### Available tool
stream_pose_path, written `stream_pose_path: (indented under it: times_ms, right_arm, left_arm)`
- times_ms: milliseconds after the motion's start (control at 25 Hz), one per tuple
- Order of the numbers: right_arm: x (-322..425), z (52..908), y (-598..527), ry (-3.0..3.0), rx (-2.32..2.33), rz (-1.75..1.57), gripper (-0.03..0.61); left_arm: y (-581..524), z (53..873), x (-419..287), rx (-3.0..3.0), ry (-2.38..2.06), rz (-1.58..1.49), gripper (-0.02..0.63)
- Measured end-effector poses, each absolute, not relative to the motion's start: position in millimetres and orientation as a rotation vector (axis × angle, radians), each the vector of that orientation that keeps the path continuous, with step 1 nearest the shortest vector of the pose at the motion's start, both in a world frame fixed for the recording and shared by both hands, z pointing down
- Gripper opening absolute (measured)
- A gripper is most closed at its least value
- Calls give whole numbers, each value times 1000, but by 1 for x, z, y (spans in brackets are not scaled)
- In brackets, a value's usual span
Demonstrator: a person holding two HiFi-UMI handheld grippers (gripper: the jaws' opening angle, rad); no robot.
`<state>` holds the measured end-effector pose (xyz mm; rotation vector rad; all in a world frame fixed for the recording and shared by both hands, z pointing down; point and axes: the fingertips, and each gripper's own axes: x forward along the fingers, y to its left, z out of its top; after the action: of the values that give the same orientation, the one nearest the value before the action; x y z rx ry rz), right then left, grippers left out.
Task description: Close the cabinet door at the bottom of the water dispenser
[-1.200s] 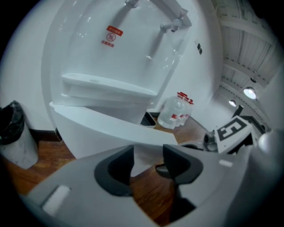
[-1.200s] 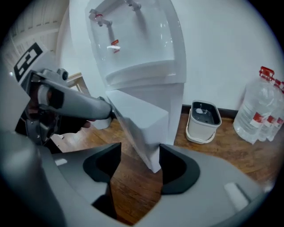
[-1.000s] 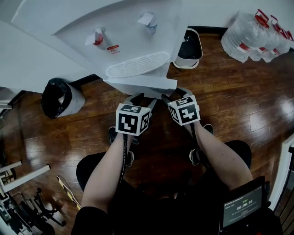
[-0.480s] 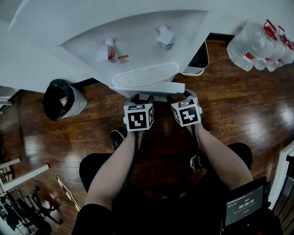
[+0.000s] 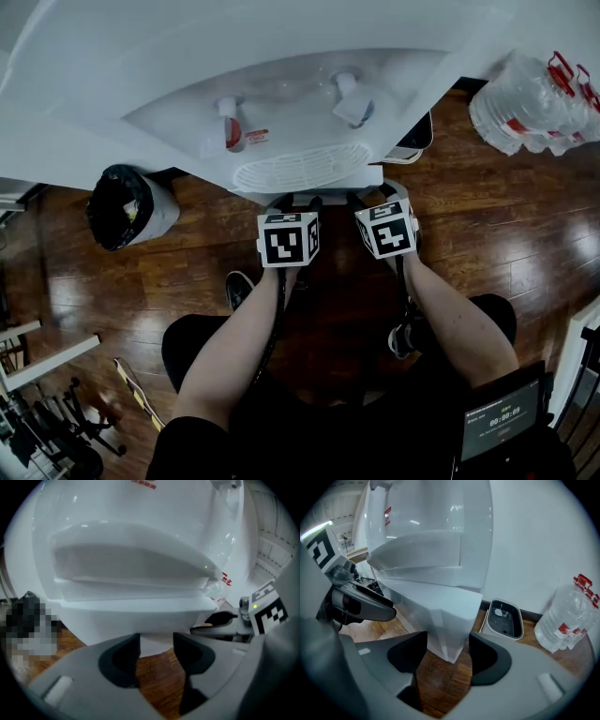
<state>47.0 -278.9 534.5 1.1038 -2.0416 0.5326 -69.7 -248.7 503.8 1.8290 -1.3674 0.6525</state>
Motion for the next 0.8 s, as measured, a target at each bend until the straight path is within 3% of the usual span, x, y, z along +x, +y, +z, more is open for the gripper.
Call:
stream_pose_path:
  times_ms: [800]
  right_arm:
    - [52,530,-317,-2046,1076,482,281]
  left_arm:
    - [-268,504,-60,1791,-1337,646,227]
